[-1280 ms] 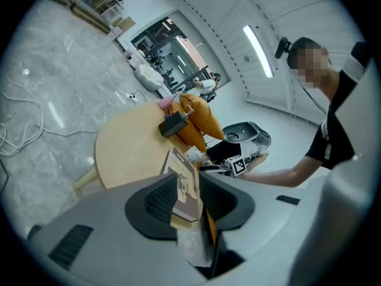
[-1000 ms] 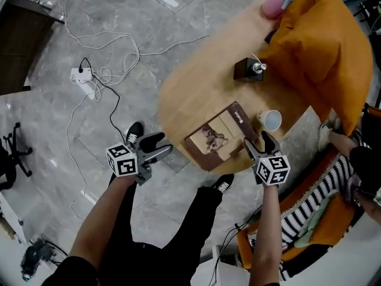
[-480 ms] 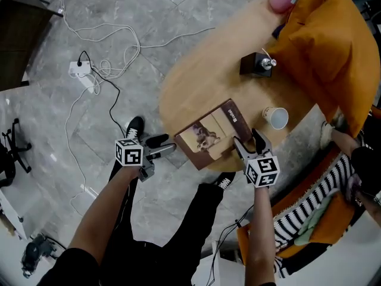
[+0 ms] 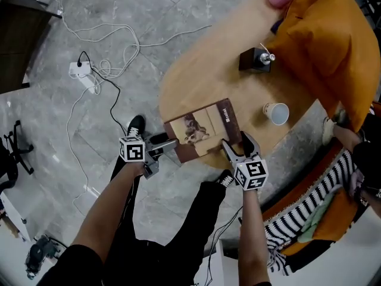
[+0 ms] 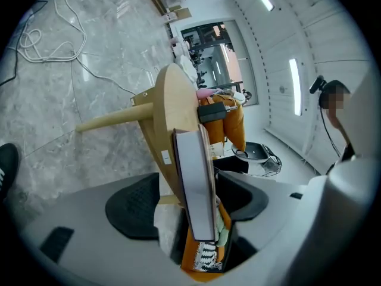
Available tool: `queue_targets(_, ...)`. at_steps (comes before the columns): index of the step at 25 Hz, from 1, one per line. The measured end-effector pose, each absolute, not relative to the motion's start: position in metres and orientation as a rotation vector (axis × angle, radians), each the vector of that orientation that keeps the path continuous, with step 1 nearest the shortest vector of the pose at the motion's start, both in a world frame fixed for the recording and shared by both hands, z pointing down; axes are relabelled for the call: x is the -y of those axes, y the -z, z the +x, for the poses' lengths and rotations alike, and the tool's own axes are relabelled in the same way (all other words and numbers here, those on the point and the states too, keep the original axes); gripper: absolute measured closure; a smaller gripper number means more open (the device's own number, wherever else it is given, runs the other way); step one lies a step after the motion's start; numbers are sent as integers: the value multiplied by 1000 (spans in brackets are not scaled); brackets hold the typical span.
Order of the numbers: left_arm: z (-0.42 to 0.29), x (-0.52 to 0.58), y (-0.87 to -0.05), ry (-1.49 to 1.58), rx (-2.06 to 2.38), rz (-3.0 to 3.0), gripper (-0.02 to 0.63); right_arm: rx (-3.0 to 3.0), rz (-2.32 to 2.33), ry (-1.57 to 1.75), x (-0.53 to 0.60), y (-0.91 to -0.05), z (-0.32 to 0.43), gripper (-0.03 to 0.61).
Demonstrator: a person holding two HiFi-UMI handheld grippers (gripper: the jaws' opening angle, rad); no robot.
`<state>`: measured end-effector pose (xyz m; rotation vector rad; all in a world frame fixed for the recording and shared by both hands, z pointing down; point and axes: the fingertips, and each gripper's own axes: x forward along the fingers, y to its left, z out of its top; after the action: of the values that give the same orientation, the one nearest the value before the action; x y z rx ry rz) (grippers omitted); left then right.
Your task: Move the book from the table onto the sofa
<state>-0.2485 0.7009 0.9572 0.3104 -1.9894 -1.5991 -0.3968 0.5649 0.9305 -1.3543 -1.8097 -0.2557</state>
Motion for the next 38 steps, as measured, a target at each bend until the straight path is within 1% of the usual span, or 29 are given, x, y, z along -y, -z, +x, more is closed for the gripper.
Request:
queue_targets(2, -250, -701, -956, 1611, 1986, 311, 318, 1825, -1341, 239, -565, -930, -393, 265)
queue_targets(3, -250, -701, -955, 1610, 1981, 308, 354, 1832, -1339, 238, -565, -930, -391, 268)
queue_targets(4, -249, -700, -956, 1607, 1974, 302, 371, 1839, -1338, 238, -566, -931, -387, 275)
queue_targets(12, -244, -700, -957, 1625, 1956, 225, 380, 1806, -1327, 217, -571, -934, -336, 278)
queue_targets(16, -227, -694, -958, 1633, 1903, 269, 390, 1805, -1306, 193, -568, -935, -322, 278)
queue_targets(20, -207, -691, -951, 1672, 1872, 320, 425, 1763, -1335, 192, -570, -935, -307, 278)
queue_targets(24, -196, -684, -933, 1733, 1825, 382, 462, 1701, -1348, 122, -565, -931, -298, 278)
queue_targets(31, -195, -675, -899, 1755, 1822, 461, 468, 1692, -1344, 59, -556, -903, -297, 278)
queue_targets(34, -192, -671, -873, 1804, 1810, 473, 468, 1716, -1347, 47, -555, -876, -300, 278)
queue_targets(36, -188, -668, -849, 1865, 1791, 466, 468, 1735, -1335, -13, -555, -851, -303, 278)
queue_targets(38, -187, -670, -827, 1858, 1821, 484, 468, 1755, -1321, -96, -557, -824, -309, 275)
